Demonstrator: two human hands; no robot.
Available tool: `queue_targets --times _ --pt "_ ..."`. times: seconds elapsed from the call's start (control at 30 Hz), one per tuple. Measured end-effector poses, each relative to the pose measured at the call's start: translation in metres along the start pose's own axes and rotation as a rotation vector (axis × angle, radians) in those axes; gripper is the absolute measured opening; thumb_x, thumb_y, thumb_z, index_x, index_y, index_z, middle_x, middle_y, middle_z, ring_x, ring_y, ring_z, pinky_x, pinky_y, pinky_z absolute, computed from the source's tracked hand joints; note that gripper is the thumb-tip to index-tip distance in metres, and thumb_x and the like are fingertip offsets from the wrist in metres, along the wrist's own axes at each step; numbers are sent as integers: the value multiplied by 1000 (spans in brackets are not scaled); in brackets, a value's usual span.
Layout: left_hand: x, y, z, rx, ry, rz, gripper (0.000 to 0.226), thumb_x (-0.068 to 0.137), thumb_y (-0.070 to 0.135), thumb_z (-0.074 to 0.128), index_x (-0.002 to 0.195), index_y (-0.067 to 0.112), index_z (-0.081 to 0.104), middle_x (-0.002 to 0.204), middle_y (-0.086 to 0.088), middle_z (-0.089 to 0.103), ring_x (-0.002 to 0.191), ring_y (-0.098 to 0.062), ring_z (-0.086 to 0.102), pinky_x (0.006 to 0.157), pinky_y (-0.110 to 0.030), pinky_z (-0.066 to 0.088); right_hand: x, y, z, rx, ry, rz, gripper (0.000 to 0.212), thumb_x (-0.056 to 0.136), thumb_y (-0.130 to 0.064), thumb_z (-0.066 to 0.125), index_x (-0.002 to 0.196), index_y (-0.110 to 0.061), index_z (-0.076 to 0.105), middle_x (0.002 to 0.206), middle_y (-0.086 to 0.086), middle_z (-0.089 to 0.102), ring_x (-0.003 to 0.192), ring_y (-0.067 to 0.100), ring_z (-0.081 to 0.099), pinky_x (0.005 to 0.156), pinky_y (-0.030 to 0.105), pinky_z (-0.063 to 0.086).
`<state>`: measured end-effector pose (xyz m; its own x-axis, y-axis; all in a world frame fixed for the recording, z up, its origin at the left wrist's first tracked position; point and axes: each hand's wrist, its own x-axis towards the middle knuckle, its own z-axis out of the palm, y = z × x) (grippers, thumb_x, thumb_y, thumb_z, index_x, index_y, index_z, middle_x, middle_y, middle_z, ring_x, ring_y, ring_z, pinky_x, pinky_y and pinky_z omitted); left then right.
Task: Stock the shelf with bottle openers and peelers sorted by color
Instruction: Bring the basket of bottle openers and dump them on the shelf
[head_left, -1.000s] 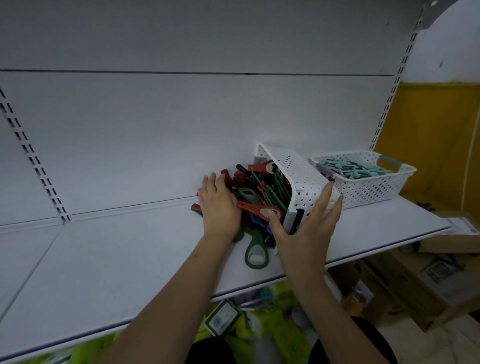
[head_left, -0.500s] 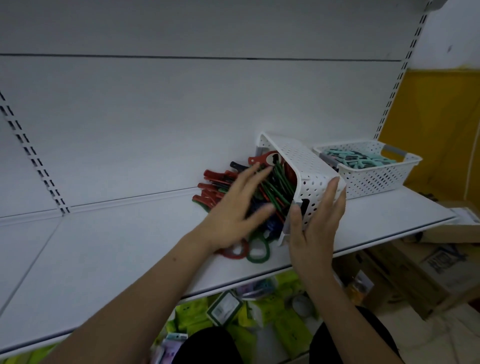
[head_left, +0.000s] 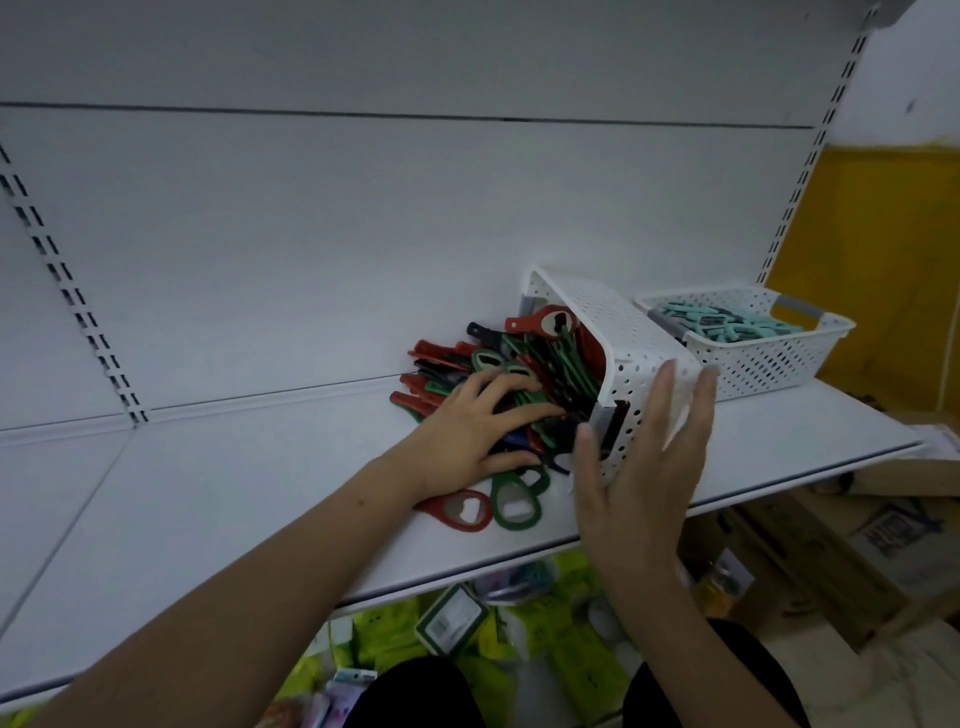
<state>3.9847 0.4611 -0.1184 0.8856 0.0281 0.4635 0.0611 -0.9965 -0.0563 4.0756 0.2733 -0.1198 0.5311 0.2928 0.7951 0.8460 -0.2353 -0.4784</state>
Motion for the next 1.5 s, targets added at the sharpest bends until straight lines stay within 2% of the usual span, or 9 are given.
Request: queue_targets --times 0.13,0.3,0.5,0.7,0.97,1.07,1.17,1.37,1.5 --pt "-14 -13 -11 -6 21 -17 54 97 51 53 145 28 46 146 -6 38 131 -24 36 111 -39 38 -14 -21 14 -230 -187 -402 61 97 -30 54 152 -11 37 163 15 21 152 28 17 122 53 11" --pt "-40 -34 -22 26 -11 -98 56 96 56 51 144 27 47 151 -5 35 137 -22 35 114 -39 34 -15 -33 28 -537 -449 -297 66 99 -50 35 153 -13 35 164 14 14 153 28 5 118 57 -13" --pt "-84 -68 -38 84 -38 -284 50 100 52 37 142 27 46 148 -6 37 130 -29 40 109 -45 40 -21 -33 48 -444 -639 -403 71 97 -49 18 151 -5 37 159 21 26 149 33 24 122 43 8" --pt "-132 -95 -47 64 -76 -646 52 92 60 24 135 38 44 143 8 36 125 -33 40 106 -50 37 -8 -49 80 -346 -983 -228 97 82 -83 6 155 -25 -20 161 22 -20 149 37 -20 117 53 -21" --pt "-126 -86 -47 52 40 -635 61 100 60 16 152 29 29 150 -2 37 141 -25 30 117 -48 24 -1 -83 113 -117 -1055 -459 78 92 -74 17 158 -36 -1 166 4 -13 151 26 -18 120 49 -15" --pt "-115 -76 -47 39 43 -550 60 102 58 17 153 29 26 156 -3 32 147 -26 22 119 -51 20 2 -81 104 -81 -802 -452 70 98 -65 14 158 -27 20 167 7 5 153 22 -6 123 48 -8" --pt "-101 -60 -48 0 3 -509 61 99 62 18 155 36 19 161 0 23 150 -25 14 121 -52 14 15 -65 92 -290 -451 -282 64 100 -52 28 153 -17 34 162 19 21 150 39 12 122 57 2" --pt "-69 -45 -33 102 -241 -397 75 85 84 12 153 52 5 166 2 7 151 -36 4 119 -62 8 53 -32 99 -644 -663 214 90 92 -73 29 159 -23 -2 159 33 -3 146 52 1 115 65 6" --pt "-76 -56 -33 158 -375 -479 83 72 93 7 147 59 6 166 11 0 150 -41 7 115 -69 6 46 -41 118 -667 -627 114 69 88 -67 41 142 -24 41 152 29 25 135 50 28 109 64 23"
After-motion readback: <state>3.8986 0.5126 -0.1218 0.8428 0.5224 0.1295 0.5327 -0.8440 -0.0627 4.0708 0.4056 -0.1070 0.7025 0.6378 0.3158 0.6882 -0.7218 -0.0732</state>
